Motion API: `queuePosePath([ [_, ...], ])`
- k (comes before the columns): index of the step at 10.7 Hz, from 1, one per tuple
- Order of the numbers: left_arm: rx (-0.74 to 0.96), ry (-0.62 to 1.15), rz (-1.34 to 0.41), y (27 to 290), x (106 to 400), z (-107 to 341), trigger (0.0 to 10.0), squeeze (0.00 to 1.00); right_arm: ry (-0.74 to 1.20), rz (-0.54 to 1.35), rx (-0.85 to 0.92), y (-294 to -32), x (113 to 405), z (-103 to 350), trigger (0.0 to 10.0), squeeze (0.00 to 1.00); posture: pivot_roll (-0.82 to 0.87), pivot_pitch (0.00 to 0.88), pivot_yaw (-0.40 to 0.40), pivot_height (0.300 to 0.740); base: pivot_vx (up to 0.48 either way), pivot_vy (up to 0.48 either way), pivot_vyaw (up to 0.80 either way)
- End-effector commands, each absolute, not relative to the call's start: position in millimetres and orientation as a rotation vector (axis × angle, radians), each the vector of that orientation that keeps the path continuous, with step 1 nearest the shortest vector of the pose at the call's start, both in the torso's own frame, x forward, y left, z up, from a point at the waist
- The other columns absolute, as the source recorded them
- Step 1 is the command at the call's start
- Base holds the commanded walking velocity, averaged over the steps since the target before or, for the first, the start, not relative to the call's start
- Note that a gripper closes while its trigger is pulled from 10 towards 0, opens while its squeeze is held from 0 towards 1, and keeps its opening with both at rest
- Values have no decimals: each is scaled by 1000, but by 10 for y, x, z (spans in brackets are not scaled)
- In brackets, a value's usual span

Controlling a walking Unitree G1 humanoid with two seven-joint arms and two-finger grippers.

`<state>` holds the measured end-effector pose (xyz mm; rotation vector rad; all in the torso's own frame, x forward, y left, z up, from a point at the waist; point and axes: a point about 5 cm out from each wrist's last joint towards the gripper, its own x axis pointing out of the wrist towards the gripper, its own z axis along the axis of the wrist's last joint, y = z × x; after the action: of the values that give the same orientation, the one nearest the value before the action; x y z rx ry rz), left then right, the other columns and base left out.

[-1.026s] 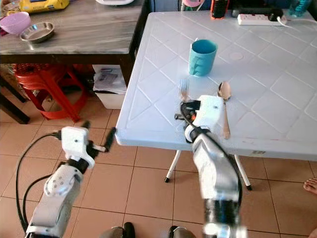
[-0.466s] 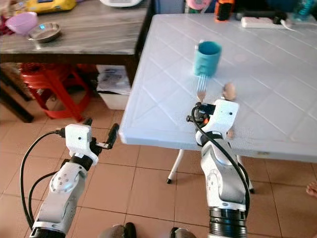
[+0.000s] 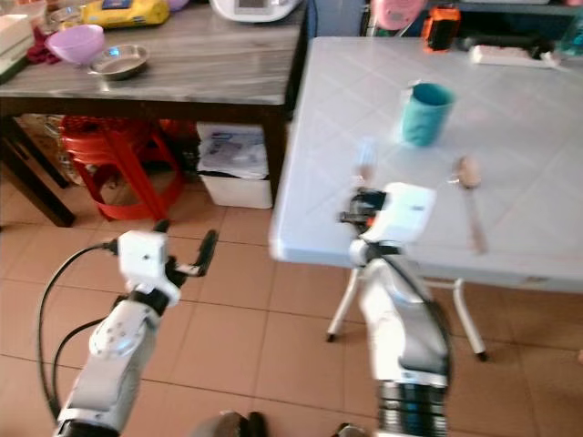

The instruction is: Setting the table

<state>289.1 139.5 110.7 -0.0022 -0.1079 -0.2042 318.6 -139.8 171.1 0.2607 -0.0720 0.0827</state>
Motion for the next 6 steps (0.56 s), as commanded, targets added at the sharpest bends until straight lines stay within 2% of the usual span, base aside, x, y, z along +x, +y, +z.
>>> queuePosePath([
  [1,5,-100,-213,1376,2873,1071,10000,0,-81,69,263,-1455,3182,1725,10000,0,-53,151,66,740,0,390,0],
  [6,-3,-97,-220,1339,2879,1048,10000,0,-83,66,259,-1469,3186,1729,10000,0,-57,146,63,740,0,395,0],
])
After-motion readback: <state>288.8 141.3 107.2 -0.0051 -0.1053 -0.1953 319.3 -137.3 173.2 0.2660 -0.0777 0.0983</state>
